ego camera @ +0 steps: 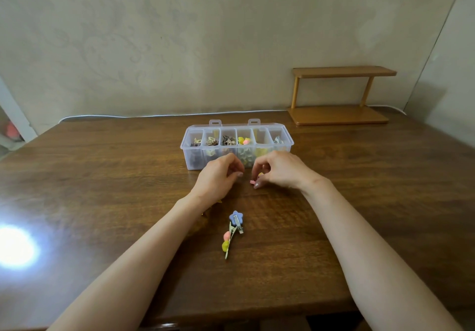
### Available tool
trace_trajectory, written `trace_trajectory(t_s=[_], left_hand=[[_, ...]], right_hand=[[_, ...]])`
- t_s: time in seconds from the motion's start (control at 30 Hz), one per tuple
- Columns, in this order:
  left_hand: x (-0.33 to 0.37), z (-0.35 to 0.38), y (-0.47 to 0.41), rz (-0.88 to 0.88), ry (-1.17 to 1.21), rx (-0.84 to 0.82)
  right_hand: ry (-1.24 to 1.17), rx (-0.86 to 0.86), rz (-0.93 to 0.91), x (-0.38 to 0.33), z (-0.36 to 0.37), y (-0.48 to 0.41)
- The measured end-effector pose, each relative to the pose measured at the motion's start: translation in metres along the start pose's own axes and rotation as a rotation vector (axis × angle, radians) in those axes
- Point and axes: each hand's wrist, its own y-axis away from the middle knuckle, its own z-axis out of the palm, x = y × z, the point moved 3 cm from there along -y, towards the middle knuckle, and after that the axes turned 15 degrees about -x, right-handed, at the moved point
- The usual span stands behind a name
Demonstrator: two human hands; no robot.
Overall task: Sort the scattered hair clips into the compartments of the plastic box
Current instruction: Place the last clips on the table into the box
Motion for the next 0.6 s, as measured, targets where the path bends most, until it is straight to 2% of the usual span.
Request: trace_trajectory(t_s=[0.17,0.27,0.43,0.6], left_hand=[[0.0,-0.002,0.001,0.005,-0.004,0.033],[0.0,-0.002,0.0,0.01,0.006,0.034],[0.006,0.001,-0.002,0.046,0.027,0.012],[0.018,0.012,-0.008,0.165,-0.14,-0.11]], right_hand=[[-0.027,-0.022,-0.02,-0.003,0.004,-0.004],[-0.208,0.018,-0.071,0.0,-0.004,0.0],[-0.456,0.337,-0.129,0.015,-0.028,0.011],[-0.447,0.708,0.033,0.041,-0.037,0.012]])
